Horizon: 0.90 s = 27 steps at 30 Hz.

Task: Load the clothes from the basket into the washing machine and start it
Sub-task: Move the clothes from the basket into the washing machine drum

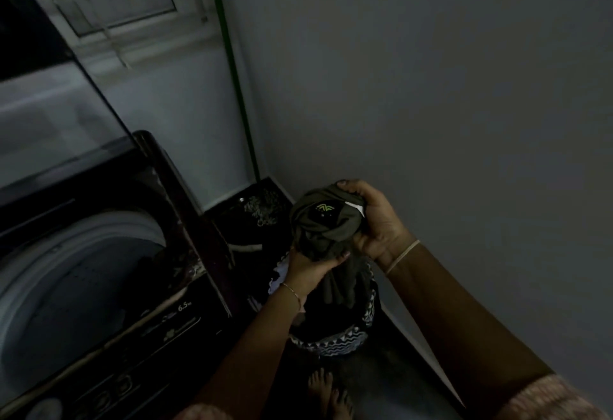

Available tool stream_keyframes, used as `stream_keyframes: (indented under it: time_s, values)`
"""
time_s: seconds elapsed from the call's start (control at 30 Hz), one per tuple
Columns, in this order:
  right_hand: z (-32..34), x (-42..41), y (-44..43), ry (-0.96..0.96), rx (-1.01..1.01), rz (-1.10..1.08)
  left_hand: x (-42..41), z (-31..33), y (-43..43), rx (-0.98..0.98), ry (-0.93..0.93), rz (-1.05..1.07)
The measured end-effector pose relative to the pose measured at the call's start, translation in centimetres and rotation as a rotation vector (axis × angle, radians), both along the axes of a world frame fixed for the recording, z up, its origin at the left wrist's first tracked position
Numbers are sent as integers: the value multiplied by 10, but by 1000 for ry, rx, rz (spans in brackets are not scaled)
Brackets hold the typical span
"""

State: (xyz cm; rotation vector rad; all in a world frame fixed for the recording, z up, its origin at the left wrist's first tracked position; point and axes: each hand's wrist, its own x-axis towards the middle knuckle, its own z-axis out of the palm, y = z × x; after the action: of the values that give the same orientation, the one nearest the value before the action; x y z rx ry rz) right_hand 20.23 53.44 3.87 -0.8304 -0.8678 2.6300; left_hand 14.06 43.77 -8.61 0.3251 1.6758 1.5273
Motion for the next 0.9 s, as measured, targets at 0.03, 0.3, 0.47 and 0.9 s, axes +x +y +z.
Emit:
stream_keyframes:
  time_s: [0.03, 0.3, 0.47, 0.9]
  values:
    - [8, 0, 1, 24, -3, -1, -3, 2, 1, 5, -50, 21]
    - [30, 3, 25, 184, 59, -43, -29, 33, -5, 168, -557, 199]
    - [0, 7, 37, -5, 171, -50, -37, 62, -8, 407, -635, 230]
    - [-19, 1, 13, -22, 60, 95, -52, 95, 12, 621, -703, 241]
